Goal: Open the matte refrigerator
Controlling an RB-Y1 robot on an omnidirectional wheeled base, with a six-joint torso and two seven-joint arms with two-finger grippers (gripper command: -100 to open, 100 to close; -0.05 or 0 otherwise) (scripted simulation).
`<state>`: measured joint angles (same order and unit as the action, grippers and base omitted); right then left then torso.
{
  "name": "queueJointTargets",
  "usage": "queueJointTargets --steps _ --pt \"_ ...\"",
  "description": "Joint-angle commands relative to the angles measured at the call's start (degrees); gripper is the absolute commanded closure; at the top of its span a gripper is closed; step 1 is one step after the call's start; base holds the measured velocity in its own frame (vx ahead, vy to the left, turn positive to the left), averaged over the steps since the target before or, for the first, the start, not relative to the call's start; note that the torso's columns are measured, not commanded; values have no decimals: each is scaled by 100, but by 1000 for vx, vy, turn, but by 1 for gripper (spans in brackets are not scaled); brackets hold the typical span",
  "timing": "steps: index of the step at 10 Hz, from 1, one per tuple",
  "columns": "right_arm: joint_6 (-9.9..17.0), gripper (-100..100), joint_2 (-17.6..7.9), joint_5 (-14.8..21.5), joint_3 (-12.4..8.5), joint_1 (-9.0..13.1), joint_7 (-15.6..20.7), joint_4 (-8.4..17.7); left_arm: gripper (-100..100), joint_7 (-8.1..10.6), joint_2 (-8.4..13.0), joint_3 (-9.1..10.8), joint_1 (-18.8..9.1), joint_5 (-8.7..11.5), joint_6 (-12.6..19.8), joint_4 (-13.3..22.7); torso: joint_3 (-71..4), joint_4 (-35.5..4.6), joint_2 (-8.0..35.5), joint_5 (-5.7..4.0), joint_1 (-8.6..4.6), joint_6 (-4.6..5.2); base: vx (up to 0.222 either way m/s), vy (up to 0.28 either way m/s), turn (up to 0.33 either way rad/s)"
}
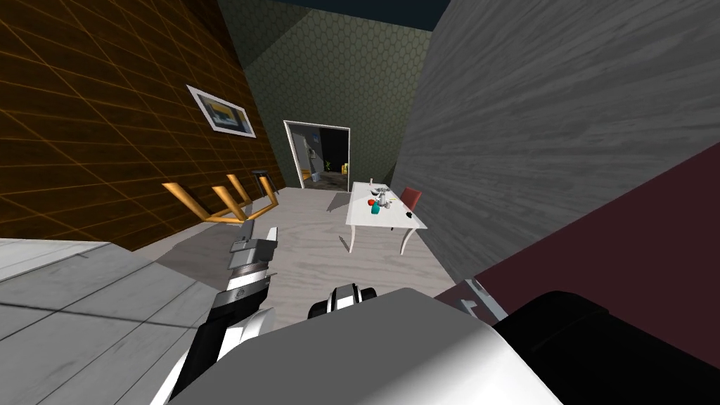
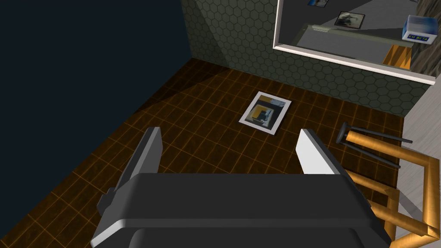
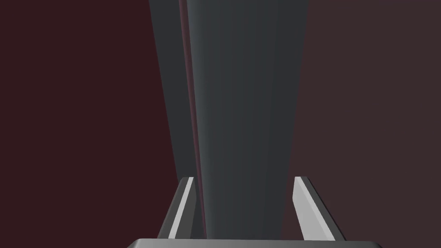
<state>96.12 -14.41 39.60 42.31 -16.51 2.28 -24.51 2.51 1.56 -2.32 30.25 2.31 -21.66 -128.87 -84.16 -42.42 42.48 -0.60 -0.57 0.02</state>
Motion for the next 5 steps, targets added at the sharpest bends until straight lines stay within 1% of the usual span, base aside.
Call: queueJointTargets --steps 1,2,3,4,5 --pt "-129 100 45 290 -284 29 149 -77 0 0 0 0 0 0 0 0 -6 3 -1 11 -1 2 12 34 -201" --pt "-129 100 45 465 -412 29 149 -77 0 0 0 0 1 0 0 0 -1 8 1 -1 10 27 20 53 -122" --pt "-129 100 45 559 -412 29 149 -77 0 0 0 0 1 0 0 0 2 7 8 0 11 23 12 34 -11" --pt "-129 100 45 559 -412 29 149 -77 0 0 0 0 0 0 0 0 0 3 7 5 2 6 0 10 12" --pt "-293 100 80 833 -691 49 302 -169 0 0 0 0 0 0 0 0 -3 3 0 5 -5 0 9 28 -188"
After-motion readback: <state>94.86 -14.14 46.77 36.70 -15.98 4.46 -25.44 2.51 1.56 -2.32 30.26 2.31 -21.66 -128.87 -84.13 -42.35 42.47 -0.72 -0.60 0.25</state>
